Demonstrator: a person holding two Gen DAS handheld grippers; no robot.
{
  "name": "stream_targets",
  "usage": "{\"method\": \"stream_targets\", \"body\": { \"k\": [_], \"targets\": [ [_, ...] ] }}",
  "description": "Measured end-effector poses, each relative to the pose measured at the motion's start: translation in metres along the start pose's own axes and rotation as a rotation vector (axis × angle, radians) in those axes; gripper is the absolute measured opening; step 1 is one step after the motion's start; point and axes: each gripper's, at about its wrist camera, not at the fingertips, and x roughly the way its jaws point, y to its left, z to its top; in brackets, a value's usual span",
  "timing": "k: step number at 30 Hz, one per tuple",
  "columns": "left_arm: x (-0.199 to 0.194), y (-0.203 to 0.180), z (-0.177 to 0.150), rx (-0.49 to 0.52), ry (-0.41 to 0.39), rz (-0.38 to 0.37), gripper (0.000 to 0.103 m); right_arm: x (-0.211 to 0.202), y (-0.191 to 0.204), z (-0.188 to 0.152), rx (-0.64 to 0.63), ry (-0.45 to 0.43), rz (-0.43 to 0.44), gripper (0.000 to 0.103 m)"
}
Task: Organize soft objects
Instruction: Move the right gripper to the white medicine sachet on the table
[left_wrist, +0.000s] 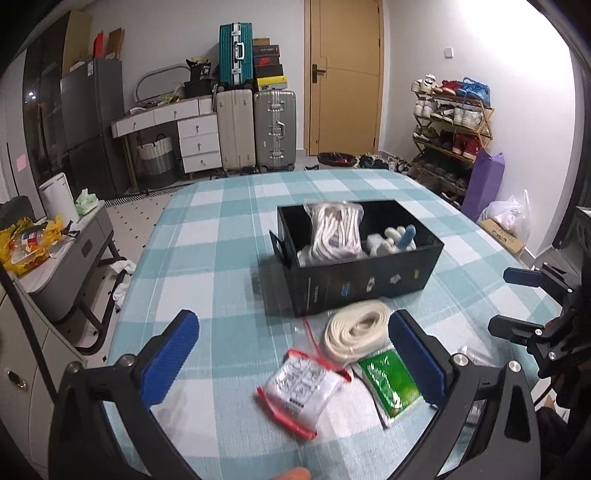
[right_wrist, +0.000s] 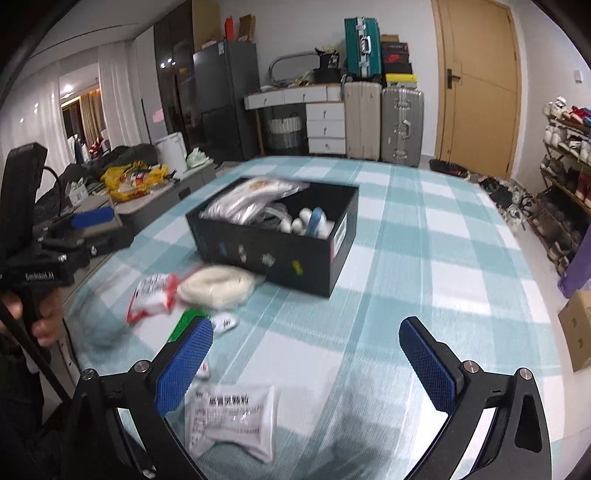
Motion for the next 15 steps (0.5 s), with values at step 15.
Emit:
{"method": "stream_targets", "body": {
  "k": [15],
  "targets": [
    [0.012,0.0,-0.009,0.022,0.045,0.001,0.103,0.025,0.033,-0.026,-0.176,0.169,0.122,0.103]
  ]
}}
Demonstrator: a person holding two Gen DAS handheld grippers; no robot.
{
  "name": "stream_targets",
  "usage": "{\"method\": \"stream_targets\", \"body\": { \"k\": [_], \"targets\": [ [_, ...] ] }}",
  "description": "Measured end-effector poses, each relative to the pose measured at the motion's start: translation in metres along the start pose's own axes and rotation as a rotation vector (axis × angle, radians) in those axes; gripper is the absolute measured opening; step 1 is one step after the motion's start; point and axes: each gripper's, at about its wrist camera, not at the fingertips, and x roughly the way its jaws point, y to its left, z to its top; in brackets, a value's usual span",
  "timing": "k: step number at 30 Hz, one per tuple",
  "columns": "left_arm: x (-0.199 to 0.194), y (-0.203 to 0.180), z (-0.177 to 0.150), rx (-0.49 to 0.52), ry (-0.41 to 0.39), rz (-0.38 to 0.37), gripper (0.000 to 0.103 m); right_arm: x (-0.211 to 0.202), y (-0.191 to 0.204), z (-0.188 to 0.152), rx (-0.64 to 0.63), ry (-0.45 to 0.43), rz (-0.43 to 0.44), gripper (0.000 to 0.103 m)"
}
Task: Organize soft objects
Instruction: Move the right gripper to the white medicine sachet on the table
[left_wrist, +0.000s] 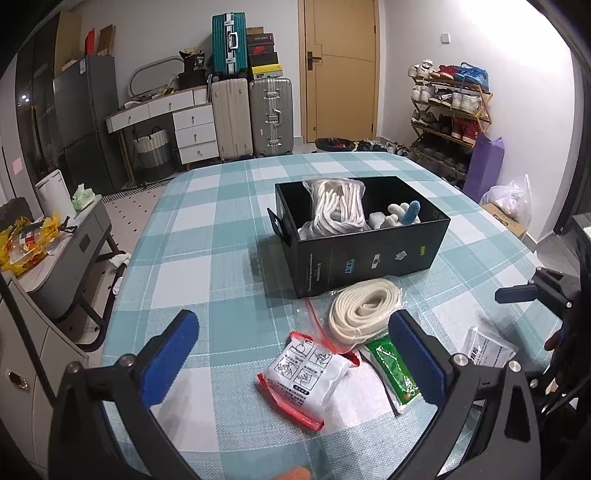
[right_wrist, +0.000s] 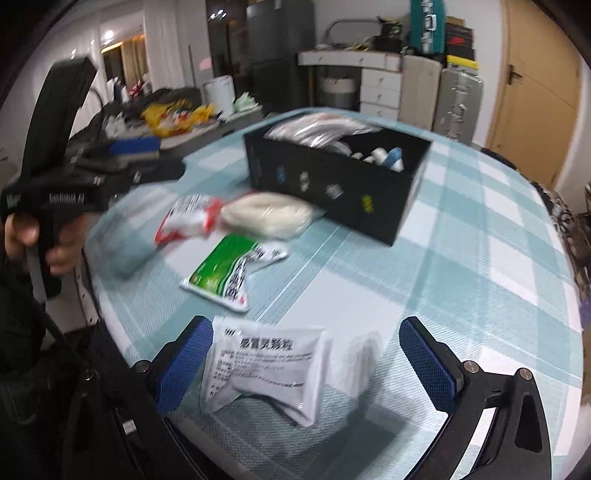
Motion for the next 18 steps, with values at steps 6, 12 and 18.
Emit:
{"method": "stream_targets", "body": {
  "k": [6,12,18],
  "targets": [
    [0.004,-0.003,-0.003,0.021,0.015,0.002,0.103,0.008,0.008,-0.004,-0.028,0.039,0.026,0.103],
    [0.007,-0.002,-0.005,0.018,0.03,0.006,0.103,0.02,0.015,-0.008,-0.064,0.095,0.023,0.103],
    [0.009,0.0,-0.005,0.015,0.042,0.011,0.103,0.02,0.011,-0.008,-0.058,0.106,0.009,0.103]
  ]
}}
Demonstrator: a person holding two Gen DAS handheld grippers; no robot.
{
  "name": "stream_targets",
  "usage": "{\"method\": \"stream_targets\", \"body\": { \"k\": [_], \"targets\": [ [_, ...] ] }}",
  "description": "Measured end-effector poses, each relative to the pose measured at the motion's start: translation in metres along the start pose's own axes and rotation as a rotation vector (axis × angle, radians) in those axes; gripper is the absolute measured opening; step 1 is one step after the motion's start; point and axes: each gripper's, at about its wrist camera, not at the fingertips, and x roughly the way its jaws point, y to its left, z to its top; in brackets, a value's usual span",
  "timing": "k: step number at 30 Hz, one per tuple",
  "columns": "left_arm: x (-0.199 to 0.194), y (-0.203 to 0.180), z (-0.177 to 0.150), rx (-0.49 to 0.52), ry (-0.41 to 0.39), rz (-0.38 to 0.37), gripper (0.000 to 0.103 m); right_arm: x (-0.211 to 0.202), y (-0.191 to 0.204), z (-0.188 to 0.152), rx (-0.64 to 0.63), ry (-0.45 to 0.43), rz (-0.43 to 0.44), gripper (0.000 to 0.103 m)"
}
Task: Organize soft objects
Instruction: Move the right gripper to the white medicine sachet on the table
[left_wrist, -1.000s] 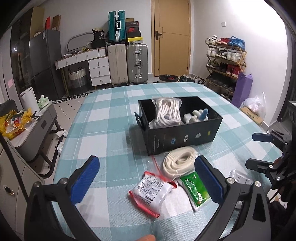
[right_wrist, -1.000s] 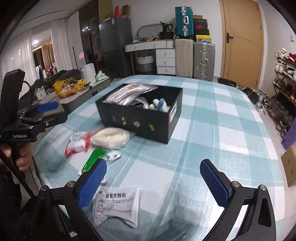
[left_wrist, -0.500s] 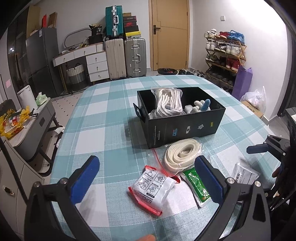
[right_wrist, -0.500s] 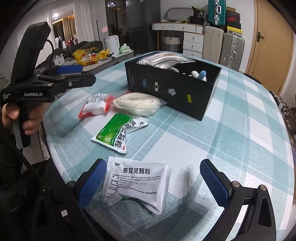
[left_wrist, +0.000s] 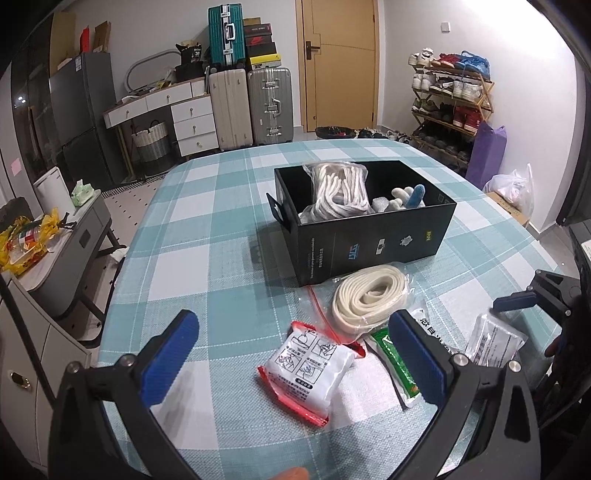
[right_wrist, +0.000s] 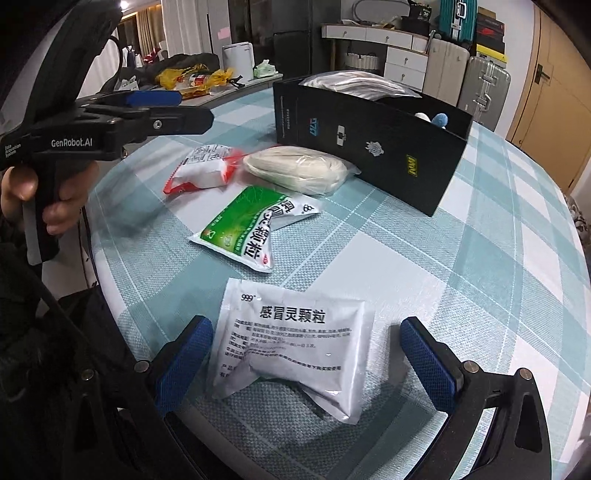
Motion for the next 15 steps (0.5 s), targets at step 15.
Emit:
{"method": "stream_targets", "body": {
  "k": [15],
  "targets": [
    [0.002,0.0,-0.002,0.008,0.017,0.001,0.103,-0.005,-0.035,-0.008,0.089,0.037,-0.05,0.102]
  ]
}}
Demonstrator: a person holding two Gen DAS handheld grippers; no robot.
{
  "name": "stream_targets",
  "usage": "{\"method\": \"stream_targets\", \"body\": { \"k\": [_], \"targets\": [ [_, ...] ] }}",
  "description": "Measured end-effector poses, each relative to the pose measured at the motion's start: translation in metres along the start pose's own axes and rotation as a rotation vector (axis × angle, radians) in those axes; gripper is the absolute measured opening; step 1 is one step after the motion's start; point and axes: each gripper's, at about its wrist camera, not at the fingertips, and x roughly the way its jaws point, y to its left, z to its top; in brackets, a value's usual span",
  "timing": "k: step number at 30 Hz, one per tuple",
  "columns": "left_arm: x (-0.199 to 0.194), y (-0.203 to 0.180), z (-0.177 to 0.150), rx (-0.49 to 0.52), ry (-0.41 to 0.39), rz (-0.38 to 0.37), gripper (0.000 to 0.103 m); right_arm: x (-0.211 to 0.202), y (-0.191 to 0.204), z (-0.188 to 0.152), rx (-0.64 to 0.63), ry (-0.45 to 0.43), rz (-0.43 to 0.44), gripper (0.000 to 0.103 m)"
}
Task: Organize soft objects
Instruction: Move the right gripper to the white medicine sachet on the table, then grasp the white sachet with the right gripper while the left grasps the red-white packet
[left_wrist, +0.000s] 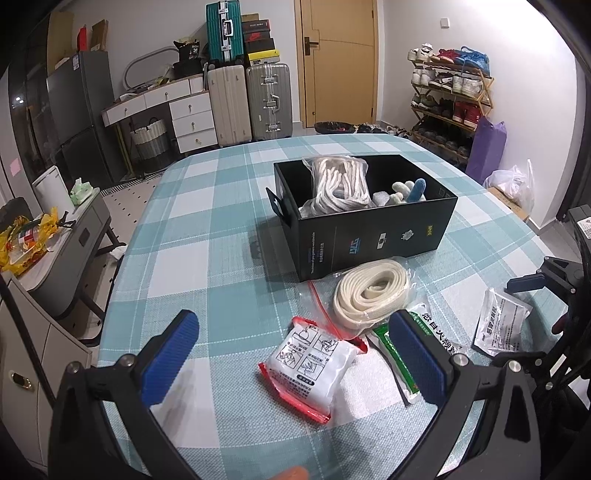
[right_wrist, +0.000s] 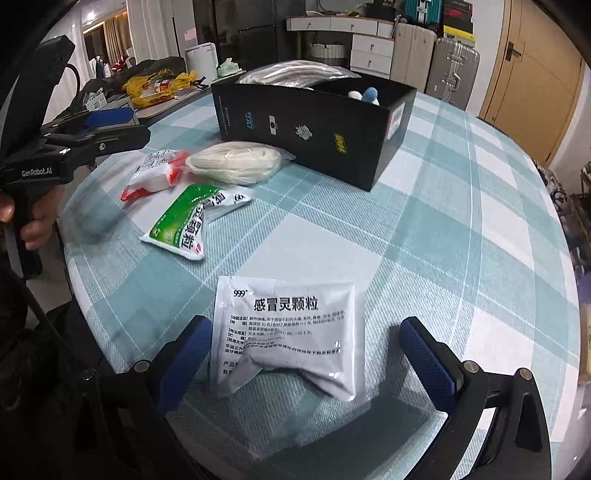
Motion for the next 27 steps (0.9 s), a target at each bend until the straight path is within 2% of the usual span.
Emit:
{"method": "stream_targets", "body": {
  "k": [4,6,11,16,27],
  "targets": [
    [0.0,0.0,0.0,0.001,-0.001,-0.001,0.103,-0.001,0.002,0.0,-0.011,-0.002,0.005,0.101],
    [0.0,0.0,0.0,0.0,-0.002,-0.002,0.103,-0.002,0.003,0.0,-0.02,-0.011,0.012,0.096],
    [-0.001,-0.002,0.0,0.008,0.005,0.001,0.103,-0.008,0.008,-0.002,-0.045,-0.031,0.033,0.075],
    [-0.001,-0.003,0.0,0.027,0.026,-0.01,0.103,-0.009,0.01,-0.001,-0.051,-0.056,0.035,0.061],
    [0.006,-0.007,-0.007,0.089,0.09,-0.039,0.103,-0.019,0.012,0.006,-0.038,-0.139,0.062,0.058]
  ]
}}
